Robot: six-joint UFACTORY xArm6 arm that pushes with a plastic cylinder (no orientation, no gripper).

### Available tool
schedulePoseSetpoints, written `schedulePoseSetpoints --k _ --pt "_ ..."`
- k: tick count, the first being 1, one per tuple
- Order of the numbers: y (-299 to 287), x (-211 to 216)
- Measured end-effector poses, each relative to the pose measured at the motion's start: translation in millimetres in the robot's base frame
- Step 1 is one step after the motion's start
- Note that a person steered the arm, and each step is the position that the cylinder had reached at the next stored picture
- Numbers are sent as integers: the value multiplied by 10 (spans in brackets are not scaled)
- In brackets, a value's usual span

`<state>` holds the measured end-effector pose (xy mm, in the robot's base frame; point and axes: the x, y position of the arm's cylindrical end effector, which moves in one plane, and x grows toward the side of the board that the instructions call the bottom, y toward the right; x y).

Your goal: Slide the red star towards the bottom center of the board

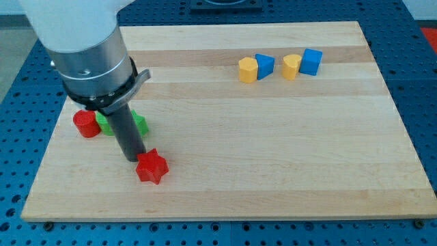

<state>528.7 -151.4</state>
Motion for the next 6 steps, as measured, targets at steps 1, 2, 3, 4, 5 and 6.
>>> schedulePoseSetpoints --k 1,2,3,4,5,6 --pt "-258 0" --pt "-324 153" --pt "116 201" --pt "707 201" --pt "626 201" --pt "580 190"
